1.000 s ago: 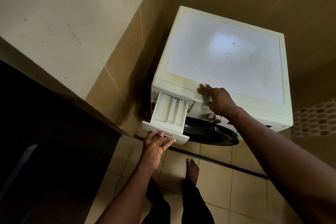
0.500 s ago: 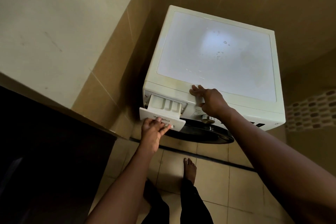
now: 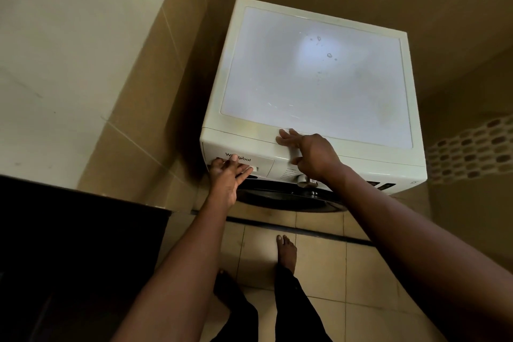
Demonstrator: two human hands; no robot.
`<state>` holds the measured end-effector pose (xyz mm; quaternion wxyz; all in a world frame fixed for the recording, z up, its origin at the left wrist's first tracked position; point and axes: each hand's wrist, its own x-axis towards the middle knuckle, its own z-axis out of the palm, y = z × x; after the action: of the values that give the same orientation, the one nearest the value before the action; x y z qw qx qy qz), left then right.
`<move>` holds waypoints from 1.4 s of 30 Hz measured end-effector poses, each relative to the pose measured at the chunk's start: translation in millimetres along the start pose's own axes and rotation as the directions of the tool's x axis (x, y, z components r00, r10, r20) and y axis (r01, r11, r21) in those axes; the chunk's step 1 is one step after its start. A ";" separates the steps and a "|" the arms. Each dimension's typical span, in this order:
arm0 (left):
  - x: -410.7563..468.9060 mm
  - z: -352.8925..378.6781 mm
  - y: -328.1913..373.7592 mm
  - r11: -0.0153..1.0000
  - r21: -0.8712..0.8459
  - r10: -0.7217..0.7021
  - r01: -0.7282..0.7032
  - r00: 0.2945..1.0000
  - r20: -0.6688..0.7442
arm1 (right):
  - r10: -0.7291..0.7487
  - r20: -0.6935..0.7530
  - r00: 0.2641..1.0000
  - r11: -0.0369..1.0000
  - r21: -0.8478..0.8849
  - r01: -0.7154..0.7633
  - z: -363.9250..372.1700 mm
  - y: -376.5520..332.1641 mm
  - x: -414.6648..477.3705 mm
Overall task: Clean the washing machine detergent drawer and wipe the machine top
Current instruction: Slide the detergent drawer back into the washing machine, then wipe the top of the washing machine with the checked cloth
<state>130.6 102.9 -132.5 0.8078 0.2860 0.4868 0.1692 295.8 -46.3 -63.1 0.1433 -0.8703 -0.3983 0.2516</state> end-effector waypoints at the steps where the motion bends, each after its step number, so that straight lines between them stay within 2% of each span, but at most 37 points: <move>1: -1.3 0.1 2.1 1.000 0.029 0.001 0.000 1.000 -0.009 | 0.004 0.001 1.000 1.000 -0.001 -0.004 -1.6 -1.2 0.2; 5: -6.0 -5.1 5.8 0.950 0.308 -0.040 0.057 0.997 -0.061 | 0.017 0.036 0.999 0.999 -0.052 -0.015 -5.2 -7.3 -1.9; 8: -21.4 -3.3 11.7 0.827 0.559 -0.058 0.066 0.998 -0.033 | 0.000 0.056 0.998 0.993 -0.121 0.007 -6.3 -13.2 -9.5; 11: -42.7 0.4 21.7 0.609 0.788 0.028 -0.092 0.995 0.095 | -0.023 0.087 0.996 0.979 -0.200 0.040 -5.3 -25.1 -24.9; 13: -59.6 5.1 33.4 0.390 0.881 0.121 -0.268 0.963 0.239 | 0.009 0.022 1.000 0.980 -0.197 -0.004 -7.5 -34.6 -46.2; 14: -68.7 8.8 40.1 0.269 0.904 0.156 -0.333 0.941 0.300 | 0.036 -0.022 0.999 0.985 -0.165 -0.039 -9.7 -38.2 -58.9; 16: -85.8 19.3 50.1 0.093 0.897 0.213 -0.432 0.889 0.406 | 0.082 -0.095 0.992 0.992 -0.085 -0.091 -13.5 -39.7 -87.0; 18: -98.5 32.6 51.9 -0.026 0.861 0.230 -0.508 0.835 0.500 | 0.123 -0.133 0.983 0.991 -0.039 -0.129 -16.5 -32.5 -118.9; 22: -115.4 65.3 38.8 -0.214 0.751 0.172 -0.625 0.733 0.658 | 0.234 -0.170 0.957 0.971 -0.005 -0.239 -21.5 5.0 -175.9; 26: -139.2 111.8 6.8 -0.271 0.674 0.131 -0.687 0.667 0.733 | 0.376 -0.195 0.906 0.926 0.055 -0.373 -35.3 59.2 -223.4; 29: -158.2 151.8 -31.1 -0.330 0.604 0.062 -0.725 0.622 0.781 | 0.450 -0.185 0.874 0.893 0.118 -0.434 -41.0 110.2 -254.9; 32: -174.6 195.8 -76.4 -0.347 0.553 0.001 -0.757 0.589 0.808 | 0.507 -0.145 0.850 0.860 0.155 -0.487 -45.9 162.3 -284.1; 37: -202.9 286.8 -173.8 -0.349 0.497 -0.097 -0.795 0.558 0.824 | 0.555 -0.084 0.827 0.823 0.202 -0.532 -56.0 266.8 -336.2; 39: -213.2 326.6 -211.7 -0.374 0.439 -0.154 -0.817 0.521 0.839 | 0.562 -0.076 0.823 0.818 0.199 -0.540 -63.5 313.5 -356.1; 42: -235.8 379.5 -246.0 -0.382 0.406 -0.201 -0.830 0.503 0.840 | 0.588 -0.083 0.805 0.801 0.198 -0.565 -87.8 364.2 -382.3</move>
<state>354.1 -331.8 13.4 0.2452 0.9636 -0.0417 -0.0981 357.9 -577.0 -30.1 0.1586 -0.9508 -0.0811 0.2533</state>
